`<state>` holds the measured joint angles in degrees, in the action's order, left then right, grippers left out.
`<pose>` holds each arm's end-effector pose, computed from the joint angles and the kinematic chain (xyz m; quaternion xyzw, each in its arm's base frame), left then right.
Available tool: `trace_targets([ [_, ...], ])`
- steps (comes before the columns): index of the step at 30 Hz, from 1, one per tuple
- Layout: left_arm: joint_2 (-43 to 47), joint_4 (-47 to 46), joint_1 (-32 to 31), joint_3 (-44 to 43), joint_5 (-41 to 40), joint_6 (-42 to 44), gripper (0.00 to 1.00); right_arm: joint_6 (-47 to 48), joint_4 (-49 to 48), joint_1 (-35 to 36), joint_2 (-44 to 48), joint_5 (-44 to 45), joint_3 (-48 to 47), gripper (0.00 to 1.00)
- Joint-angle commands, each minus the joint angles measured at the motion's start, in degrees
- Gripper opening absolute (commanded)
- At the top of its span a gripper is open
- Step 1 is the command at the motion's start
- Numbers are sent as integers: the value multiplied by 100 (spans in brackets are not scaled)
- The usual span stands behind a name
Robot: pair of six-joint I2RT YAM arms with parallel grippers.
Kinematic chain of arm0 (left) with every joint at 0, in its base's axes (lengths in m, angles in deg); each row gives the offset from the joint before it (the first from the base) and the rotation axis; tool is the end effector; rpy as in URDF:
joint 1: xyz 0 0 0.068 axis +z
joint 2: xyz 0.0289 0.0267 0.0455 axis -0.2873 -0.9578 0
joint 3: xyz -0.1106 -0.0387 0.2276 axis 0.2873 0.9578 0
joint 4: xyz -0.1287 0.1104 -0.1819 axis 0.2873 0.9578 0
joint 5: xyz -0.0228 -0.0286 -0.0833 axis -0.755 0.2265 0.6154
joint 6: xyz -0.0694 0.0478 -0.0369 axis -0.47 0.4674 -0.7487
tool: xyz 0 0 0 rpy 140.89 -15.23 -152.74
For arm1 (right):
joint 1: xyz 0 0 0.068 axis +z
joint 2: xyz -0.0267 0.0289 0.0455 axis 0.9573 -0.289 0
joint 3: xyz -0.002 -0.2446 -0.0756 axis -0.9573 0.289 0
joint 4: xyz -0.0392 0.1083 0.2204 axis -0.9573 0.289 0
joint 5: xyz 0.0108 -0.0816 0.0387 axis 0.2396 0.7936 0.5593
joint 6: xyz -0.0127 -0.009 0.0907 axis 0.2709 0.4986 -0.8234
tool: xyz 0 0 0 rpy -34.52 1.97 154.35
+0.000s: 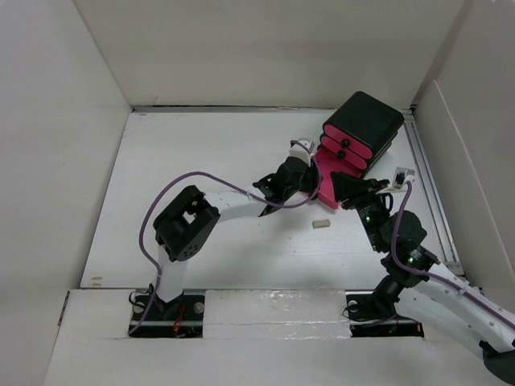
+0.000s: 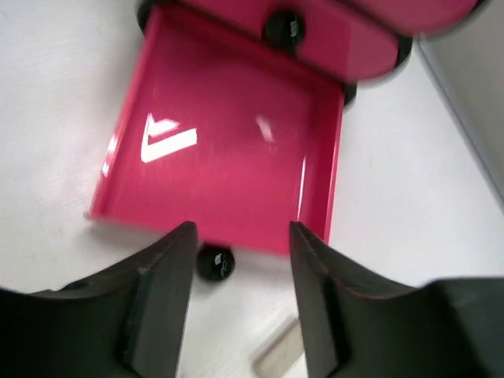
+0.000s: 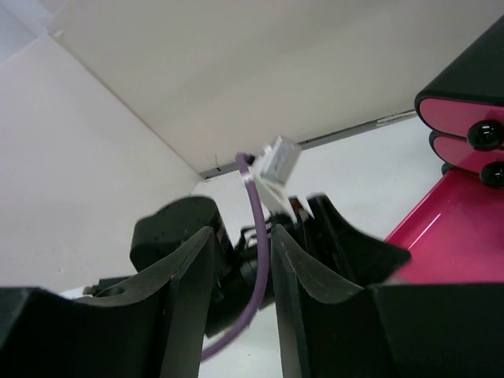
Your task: Organize the desk
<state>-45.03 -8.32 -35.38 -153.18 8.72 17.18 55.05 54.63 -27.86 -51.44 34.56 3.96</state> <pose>0.3103 -0.3763 0.2198 0.1121 0.7654 -0.3549 0.5250 0.1618 0.1087 0.3346 0.1020 0.6188 0.3419 0.6999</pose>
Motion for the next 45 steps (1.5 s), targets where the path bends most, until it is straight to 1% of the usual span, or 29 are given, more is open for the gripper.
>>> trace_targets([
  [1, 484, -324, -215, 596, 806, 919, 49, -1, -170, -34, 176, 106, -22, 40],
  [2, 467, -281, -268, 677, 913, 1068, 54, -1, -196, -34, 203, 97, -13, 40],
  [3, 432, -263, -346, 808, 1254, 1287, 59, -10, -249, -34, 212, 167, 48, 40],
  [5, 423, -393, -347, 983, 1353, 1316, 60, -1, -267, -34, 203, 150, 48, 40],
  [7, 353, -509, -347, 1099, 1669, 1395, 62, 16, -206, -34, 151, 124, -13, 40],
  [12, 19, -316, -347, 792, 2328, 1781, 63, 17, -206, -34, 1, 89, -57, 40],
  [15, -253, -17, -347, 485, 2487, 2027, 63, 17, -205, -34, -61, 88, -66, 40],
  [19, -561, 421, -347, 204, 2576, 2378, 62, 34, -214, -34, -25, 106, -57, 40],
  [24, -737, 774, -347, 124, 2549, 2660, 62, 25, -214, -34, -60, 106, -57, 40],
  [27, -799, 827, -347, 150, 2549, 2713, 58, 26, -197, -34, -61, 115, -66, 40],
  [28, -816, 827, -347, 167, 2549, 2713, 54, 17, -214, -34, -61, 123, -57, 40],
  [31, -764, 880, -347, 246, 2593, 2731, 50, 34, -197, -34, -61, 115, -66, 40],
  [33, -703, 932, -409, 343, 2419, 2731, 50, 34, -214, -34, -52, 150, -57, 40],
  [35, -650, 1020, -531, 431, 2260, 2941, 50, 34, -214, -34, -69, 115, -66, 40],
  [36, -623, 1064, -532, 457, 2129, 2959, 51, 34, -206, -34, -69, 106, -66, 40],
  [40, -571, 1047, -532, 580, 2206, 2951, 54, 34, -206, -34, -61, 106, -57, 40],
  [44, -491, 1020, -532, 651, 2373, 2907, 54, 17, -197, -34, -17, 123, -57, 40],
  [45, -483, 1038, -532, 651, 2452, 2907, 52, 17, -197, -34, -8, 132, -57, 40],
])
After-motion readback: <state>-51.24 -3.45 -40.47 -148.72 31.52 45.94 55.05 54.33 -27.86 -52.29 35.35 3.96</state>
